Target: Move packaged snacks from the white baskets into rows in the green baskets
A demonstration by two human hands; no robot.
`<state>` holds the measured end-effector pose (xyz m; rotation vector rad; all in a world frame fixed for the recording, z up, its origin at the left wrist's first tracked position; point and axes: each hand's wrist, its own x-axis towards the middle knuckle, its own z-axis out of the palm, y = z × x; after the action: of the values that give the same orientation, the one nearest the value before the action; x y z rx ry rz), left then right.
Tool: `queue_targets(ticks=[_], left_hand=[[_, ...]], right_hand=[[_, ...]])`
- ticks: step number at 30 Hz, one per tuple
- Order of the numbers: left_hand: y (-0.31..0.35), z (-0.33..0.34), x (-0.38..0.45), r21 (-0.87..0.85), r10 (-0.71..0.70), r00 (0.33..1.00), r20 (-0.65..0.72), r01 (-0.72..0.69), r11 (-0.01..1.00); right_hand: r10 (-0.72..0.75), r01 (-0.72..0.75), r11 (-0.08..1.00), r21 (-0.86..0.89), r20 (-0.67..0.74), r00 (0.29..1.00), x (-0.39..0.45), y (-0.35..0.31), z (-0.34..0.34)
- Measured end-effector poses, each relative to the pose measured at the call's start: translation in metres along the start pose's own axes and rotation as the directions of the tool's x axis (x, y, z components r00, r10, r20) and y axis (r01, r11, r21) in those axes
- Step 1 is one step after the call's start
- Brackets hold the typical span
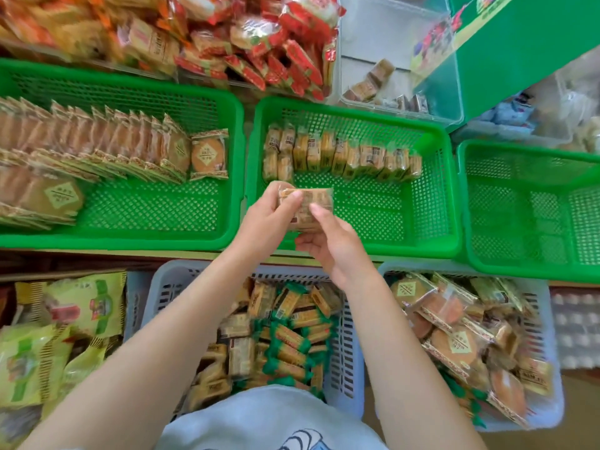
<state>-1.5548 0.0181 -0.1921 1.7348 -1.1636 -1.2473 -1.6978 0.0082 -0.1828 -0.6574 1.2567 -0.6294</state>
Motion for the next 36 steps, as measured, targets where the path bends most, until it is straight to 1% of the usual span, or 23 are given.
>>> queue_targets(ticks=[1, 2, 3, 4, 5, 7, 8, 10, 14, 17, 19, 20, 22, 23, 24, 26, 28, 32, 36], left_hand=[[-0.009, 0.0, 0.008, 0.251, 0.076, 0.994, -0.074, -0.055, 0.966], [-0.018, -0.002, 0.015, 0.461, 0.148, 0.979, -0.14, -0.068, 0.885], [-0.026, -0.004, 0.02, 0.587, 0.181, 0.969, -0.168, -0.049, 0.808], [-0.036, -0.006, 0.025, 0.658, 0.176, 0.973, -0.152, -0.033, 0.752], [-0.045, -0.007, 0.028, 0.715, 0.154, 0.982, -0.108, -0.031, 0.698], [-0.057, -0.006, 0.03, 0.785, 0.127, 0.991, -0.036, -0.05, 0.617], [-0.06, -0.005, 0.03, 0.792, 0.135, 0.99, -0.026, -0.062, 0.608], [-0.059, -0.006, 0.03, 0.779, 0.148, 0.988, -0.031, -0.069, 0.623], [-0.059, -0.007, 0.032, 0.792, 0.111, 0.993, -0.029, -0.045, 0.608], [-0.059, -0.006, 0.032, 0.792, 0.108, 0.994, -0.028, -0.044, 0.608], [-0.06, -0.005, 0.032, 0.798, 0.113, 0.993, -0.031, -0.044, 0.601], [-0.06, -0.005, 0.032, 0.801, 0.114, 0.993, -0.031, -0.044, 0.598], [-0.062, -0.004, 0.032, 0.807, 0.114, 0.993, -0.029, -0.044, 0.589], [-0.062, -0.004, 0.033, 0.812, 0.114, 0.993, -0.027, -0.045, 0.582], [-0.063, -0.004, 0.033, 0.818, 0.112, 0.993, -0.023, -0.045, 0.573], [-0.062, -0.004, 0.034, 0.83, 0.098, 0.995, -0.014, -0.043, 0.556], [-0.062, -0.005, 0.034, 0.834, 0.09, 0.996, -0.005, -0.046, 0.55], [-0.06, -0.006, 0.033, 0.834, 0.083, 0.997, 0.008, -0.052, 0.55], [-0.058, -0.007, 0.033, 0.828, 0.077, 0.997, 0.014, -0.055, 0.558]], right_hand=[[0.005, -0.005, 1.0, 0.004, -0.045, 0.999, 0.009, -0.003, -0.002], [-0.003, 0.001, 1.0, -0.014, -0.122, 0.993, 0.018, -0.006, -0.004], [-0.019, 0.006, 0.998, -0.06, -0.211, 0.977, 0.03, -0.008, -0.007], [-0.033, -0.004, 0.992, -0.124, -0.296, 0.954, 0.042, -0.01, -0.011], [-0.049, -0.024, 0.981, -0.192, -0.366, 0.929, 0.055, -0.011, -0.015], [-0.074, -0.074, 0.951, -0.301, -0.453, 0.888, 0.082, -0.011, -0.021], [-0.093, -0.089, 0.934, -0.346, -0.476, 0.875, 0.093, -0.011, -0.02], [-0.137, -0.102, 0.897, -0.43, -0.49, 0.861, 0.114, -0.008, -0.015], [-0.189, -0.045, 0.862, -0.505, -0.403, 0.895, 0.138, 0.0, 0.009], [-0.177, -0.079, 0.849, -0.522, -0.422, 0.889, 0.147, 0.01, 0.013], [-0.089, -0.131, 0.882, -0.454, -0.431, 0.898, 0.151, 0.016, 0.011], [-0.011, -0.162, 0.91, -0.383, -0.413, 0.911, 0.152, 0.018, 0.013], [0.142, -0.204, 0.967, -0.151, -0.348, 0.927, 0.154, 0.017, 0.018], [0.187, -0.207, 0.978, -0.035, -0.311, 0.932, 0.155, 0.013, 0.022], [0.198, -0.197, 0.98, 0.032, -0.289, 0.937, 0.157, 0.008, 0.025], [0.172, -0.161, 0.985, 0.063, -0.284, 0.943, 0.163, -0.002, 0.029], [0.162, -0.155, 0.987, 0.048, -0.268, 0.95, 0.167, -0.008, 0.031], [0.165, -0.202, 0.972, -0.119, -0.267, 0.95, 0.166, -0.008, 0.025], [0.174, -0.231, 0.943, -0.238, -0.238, 0.956, 0.151, -0.018, 0.019]])
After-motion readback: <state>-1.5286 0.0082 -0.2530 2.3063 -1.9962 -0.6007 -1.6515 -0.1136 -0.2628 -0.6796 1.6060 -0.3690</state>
